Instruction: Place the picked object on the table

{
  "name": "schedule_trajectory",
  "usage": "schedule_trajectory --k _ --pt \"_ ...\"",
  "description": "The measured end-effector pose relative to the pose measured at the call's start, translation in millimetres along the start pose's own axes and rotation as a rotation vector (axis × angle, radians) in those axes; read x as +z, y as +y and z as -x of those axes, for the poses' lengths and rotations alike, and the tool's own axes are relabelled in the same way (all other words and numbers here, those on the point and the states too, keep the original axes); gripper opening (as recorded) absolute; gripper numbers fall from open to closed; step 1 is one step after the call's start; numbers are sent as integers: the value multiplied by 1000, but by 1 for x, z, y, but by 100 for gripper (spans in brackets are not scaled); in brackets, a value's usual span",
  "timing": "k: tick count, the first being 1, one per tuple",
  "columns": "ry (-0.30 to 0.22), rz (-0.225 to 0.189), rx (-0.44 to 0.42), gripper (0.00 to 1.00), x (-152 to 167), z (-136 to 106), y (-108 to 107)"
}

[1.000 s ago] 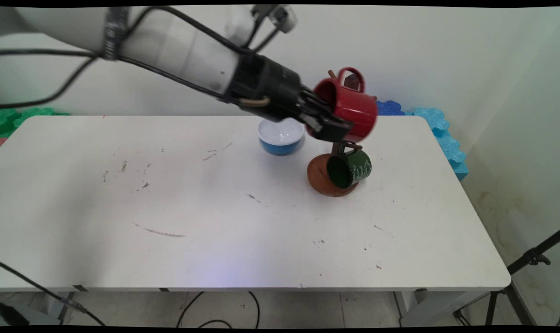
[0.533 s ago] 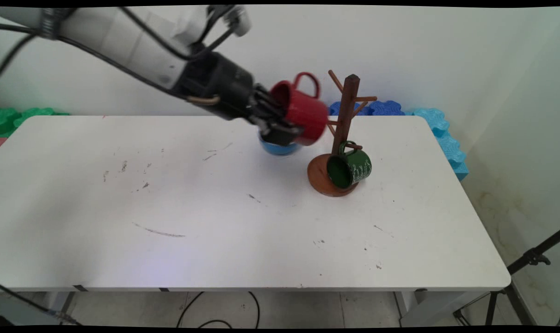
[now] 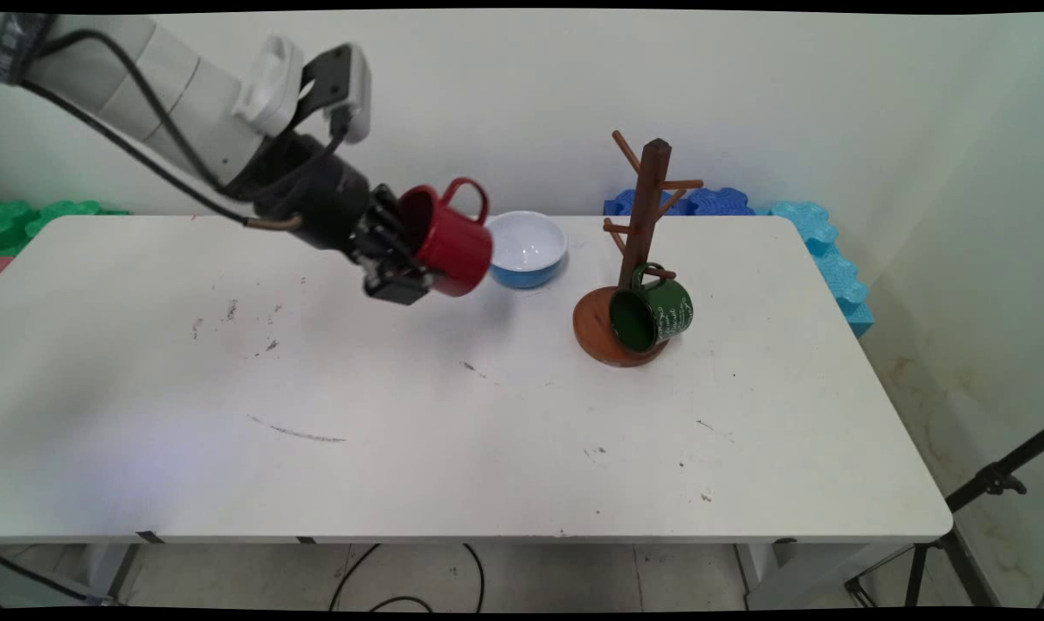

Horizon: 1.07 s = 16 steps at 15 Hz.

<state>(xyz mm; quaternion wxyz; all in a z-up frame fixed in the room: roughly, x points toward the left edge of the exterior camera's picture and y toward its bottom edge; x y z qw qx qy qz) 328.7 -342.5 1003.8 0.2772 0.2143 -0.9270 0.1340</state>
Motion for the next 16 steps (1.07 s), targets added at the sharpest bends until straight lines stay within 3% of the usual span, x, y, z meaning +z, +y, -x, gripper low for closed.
schedule_trajectory --k 7,16 --pt "-158 -7 171 0 29 42 -25" --pt "-268 25 306 0 86 51 -51"
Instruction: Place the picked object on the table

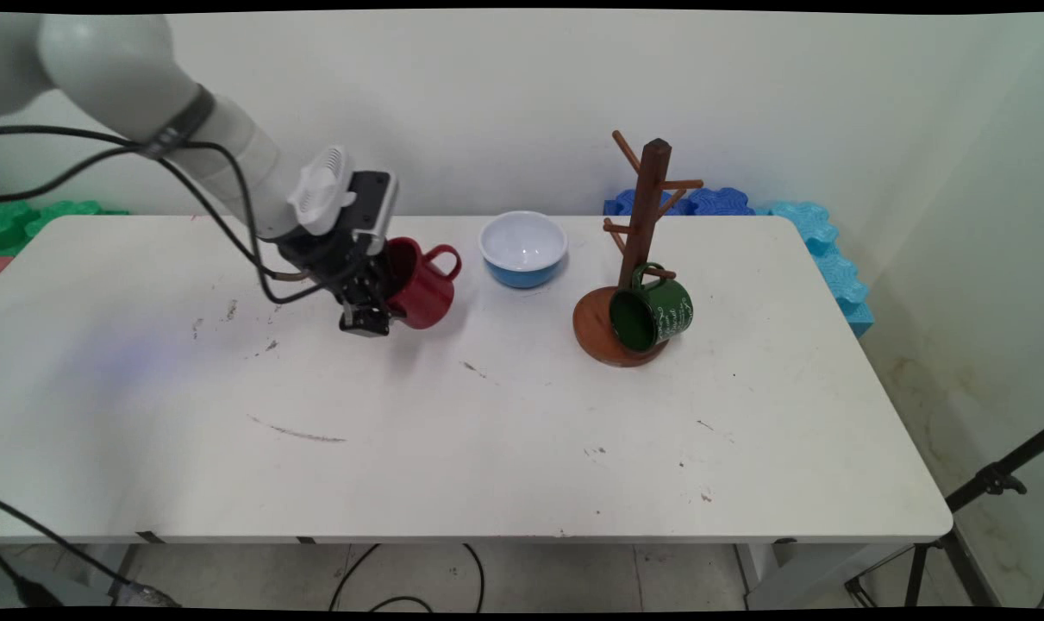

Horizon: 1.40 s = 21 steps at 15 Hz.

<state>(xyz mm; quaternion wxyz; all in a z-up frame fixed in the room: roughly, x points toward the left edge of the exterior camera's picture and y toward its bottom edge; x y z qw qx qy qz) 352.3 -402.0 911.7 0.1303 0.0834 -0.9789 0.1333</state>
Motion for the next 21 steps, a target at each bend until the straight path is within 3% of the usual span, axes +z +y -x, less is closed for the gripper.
schedule_trajectory --k 9,21 --pt "-54 56 27 0 46 -29 -25" --pt "-71 100 21 0 72 -53 -41"
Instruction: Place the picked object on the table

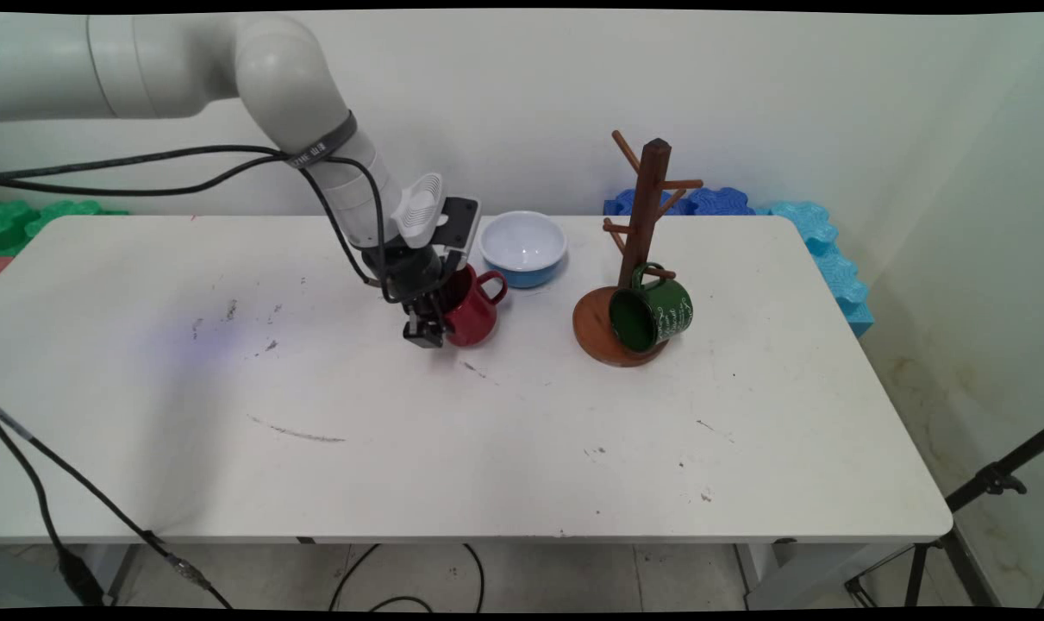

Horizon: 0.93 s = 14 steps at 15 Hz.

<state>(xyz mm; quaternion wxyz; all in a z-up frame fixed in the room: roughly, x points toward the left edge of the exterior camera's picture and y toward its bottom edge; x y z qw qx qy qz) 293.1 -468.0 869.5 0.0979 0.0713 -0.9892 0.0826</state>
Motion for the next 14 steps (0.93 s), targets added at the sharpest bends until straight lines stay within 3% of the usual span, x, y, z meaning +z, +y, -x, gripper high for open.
schedule_trajectory --k 14 --pt "4 12 0 0 11 -8 -10"
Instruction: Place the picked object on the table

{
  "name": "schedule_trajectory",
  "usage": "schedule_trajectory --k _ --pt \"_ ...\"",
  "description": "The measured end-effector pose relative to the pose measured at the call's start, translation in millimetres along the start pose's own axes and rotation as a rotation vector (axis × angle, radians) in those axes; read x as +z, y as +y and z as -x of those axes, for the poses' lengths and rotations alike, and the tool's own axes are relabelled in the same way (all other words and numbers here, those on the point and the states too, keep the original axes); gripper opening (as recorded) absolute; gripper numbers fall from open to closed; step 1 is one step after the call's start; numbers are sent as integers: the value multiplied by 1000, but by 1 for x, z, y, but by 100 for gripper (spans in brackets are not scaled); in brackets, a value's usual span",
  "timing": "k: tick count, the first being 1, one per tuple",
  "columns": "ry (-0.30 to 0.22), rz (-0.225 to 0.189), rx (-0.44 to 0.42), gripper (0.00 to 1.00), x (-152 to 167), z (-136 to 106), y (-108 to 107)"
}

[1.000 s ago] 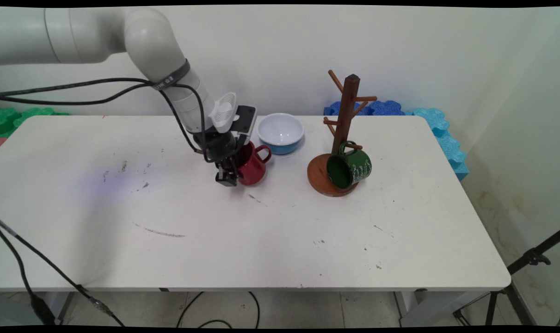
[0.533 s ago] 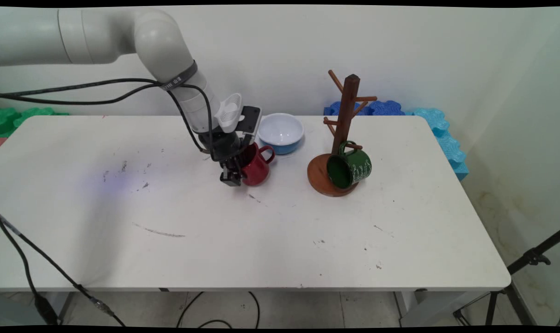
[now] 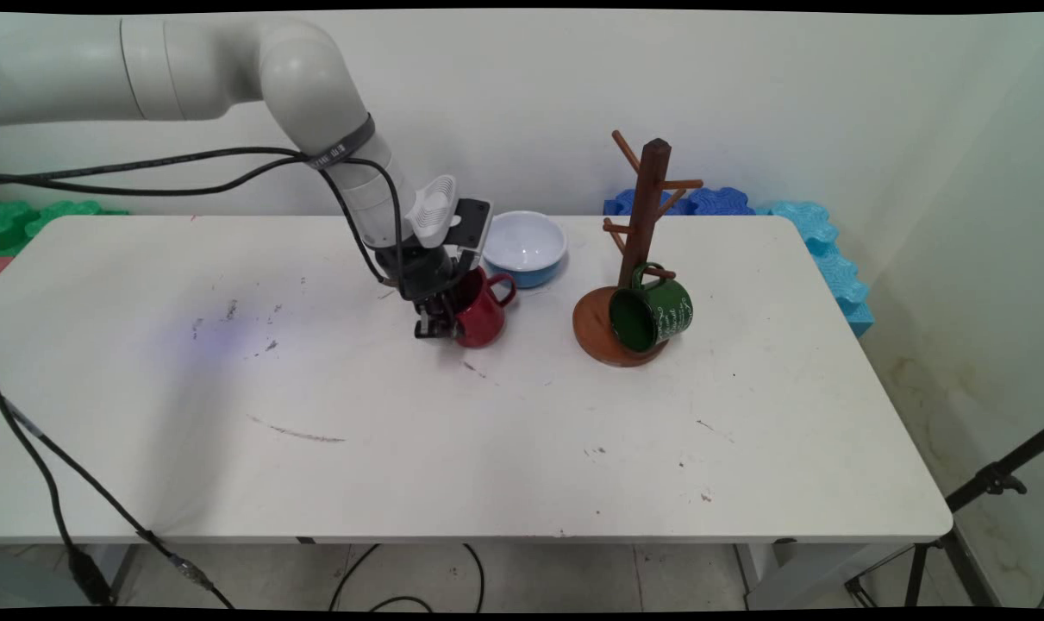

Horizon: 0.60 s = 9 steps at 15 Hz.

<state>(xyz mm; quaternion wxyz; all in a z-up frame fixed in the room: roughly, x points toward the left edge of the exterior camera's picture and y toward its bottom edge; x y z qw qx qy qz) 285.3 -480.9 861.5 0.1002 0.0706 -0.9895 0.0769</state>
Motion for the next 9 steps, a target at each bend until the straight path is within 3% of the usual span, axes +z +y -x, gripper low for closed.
schedule_trajectory --k 1,9 --pt "1 1 0 100 1 0 0" --pt "12 -6 2 100 2 -3 -2"
